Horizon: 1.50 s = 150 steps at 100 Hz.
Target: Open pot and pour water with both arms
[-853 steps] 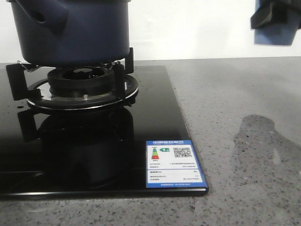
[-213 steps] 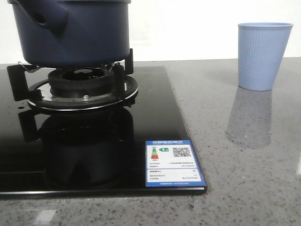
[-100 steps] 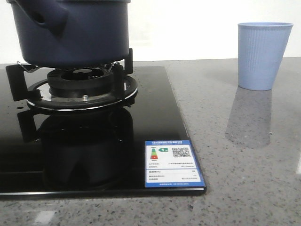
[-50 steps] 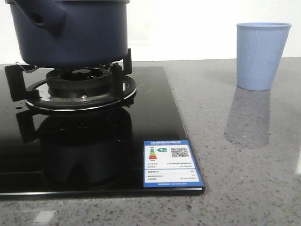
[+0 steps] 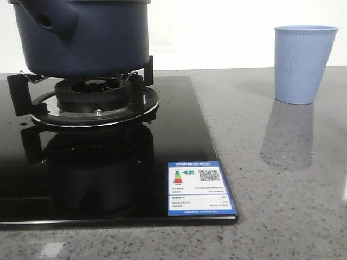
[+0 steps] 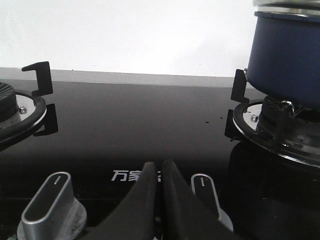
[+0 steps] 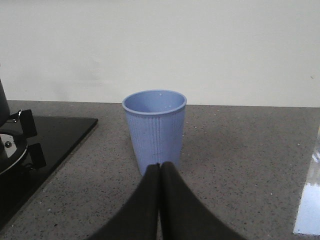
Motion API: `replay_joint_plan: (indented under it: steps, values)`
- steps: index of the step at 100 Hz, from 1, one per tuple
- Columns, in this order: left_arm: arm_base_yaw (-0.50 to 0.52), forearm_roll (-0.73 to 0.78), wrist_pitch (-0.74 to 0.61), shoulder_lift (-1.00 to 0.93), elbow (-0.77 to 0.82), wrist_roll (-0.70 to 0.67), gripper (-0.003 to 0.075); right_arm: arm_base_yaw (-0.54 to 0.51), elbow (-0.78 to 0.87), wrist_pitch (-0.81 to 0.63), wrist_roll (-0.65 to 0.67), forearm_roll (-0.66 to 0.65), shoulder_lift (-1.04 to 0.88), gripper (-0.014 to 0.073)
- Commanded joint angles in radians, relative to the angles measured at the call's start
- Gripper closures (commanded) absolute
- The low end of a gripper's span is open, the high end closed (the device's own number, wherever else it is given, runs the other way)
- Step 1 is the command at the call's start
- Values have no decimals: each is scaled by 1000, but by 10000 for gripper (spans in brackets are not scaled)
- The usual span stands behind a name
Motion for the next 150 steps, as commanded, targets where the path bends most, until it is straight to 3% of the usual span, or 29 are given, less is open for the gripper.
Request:
replay_joint_plan:
  steps: [1,56,60,63,78,84,90,107,123,142,150]
  values:
    - [0,-4,-72,-28,34,-10,739,-6,-24,-16,-2,1,7,660]
    - [0,-4,-72,-28,34,-10,739,-6,-24,51,-13,21,7,660]
    - [0,-4,-72,-28,34,-10,739,-6,-24,61,-96,96,8,660]
    - [0,-4,-72,-28,34,-10,739,-6,-22,69,-198,221,11,660]
    - [0,-4,-72,-28,34,-10,739,-6,-21,126,-947,902,31,660]
    - [0,-4,-72,-28,34,-10,739,-6,-9,126,-1124,1087,31,660]
    - [0,-4,-72,-28,34,-10,739,-6,16,99,-1229,1171,20,660]
    - [0,-4,-72,-28,34,-10,739,-6,155,-56,-1252,1227,-82,660]
    - [0,-4,-72,-28,34,-10,739,-11,257,-68,-1252,1240,-210,660]
    - [0,-4,-72,-28,34,-10,739,-63,255,150,-1252,1240,-383,660]
    - [0,-4,-72,-26,34,-10,739,-72,255,156,-1252,1237,-368,660]
